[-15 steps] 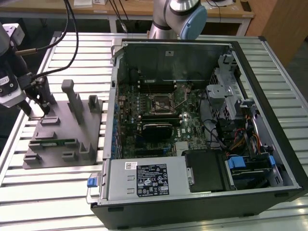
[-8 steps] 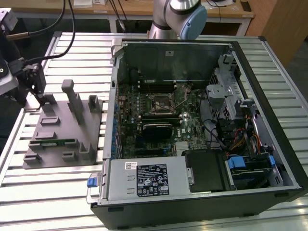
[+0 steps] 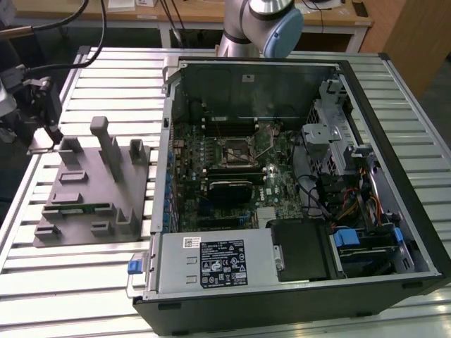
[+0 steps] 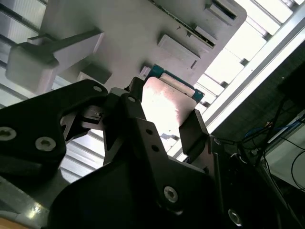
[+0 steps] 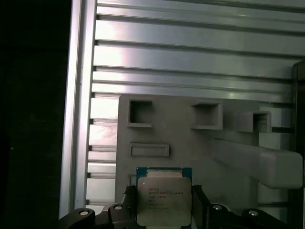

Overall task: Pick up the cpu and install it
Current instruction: 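Pick up the cpu and move it towards the insertion slot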

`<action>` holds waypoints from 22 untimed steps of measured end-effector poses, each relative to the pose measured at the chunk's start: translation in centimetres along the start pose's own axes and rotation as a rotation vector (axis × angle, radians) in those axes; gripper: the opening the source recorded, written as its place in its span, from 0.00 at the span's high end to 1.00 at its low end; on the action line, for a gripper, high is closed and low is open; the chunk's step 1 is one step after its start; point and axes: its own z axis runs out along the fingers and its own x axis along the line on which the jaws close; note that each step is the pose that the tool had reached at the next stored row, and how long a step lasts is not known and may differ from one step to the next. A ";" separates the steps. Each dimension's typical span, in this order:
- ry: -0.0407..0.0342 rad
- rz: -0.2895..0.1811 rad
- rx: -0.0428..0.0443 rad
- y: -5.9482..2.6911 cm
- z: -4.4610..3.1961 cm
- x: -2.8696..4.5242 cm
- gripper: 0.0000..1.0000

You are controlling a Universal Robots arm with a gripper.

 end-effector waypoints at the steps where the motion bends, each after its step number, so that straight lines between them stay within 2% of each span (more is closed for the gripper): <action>1: -0.0014 0.000 0.0000 0.01 -0.27 -0.02 0.45; 14: -0.0208 -0.001 0.0007 0.19 -3.54 -0.26 0.45; 22: -0.0346 -0.001 0.0010 0.33 -5.92 -0.43 0.45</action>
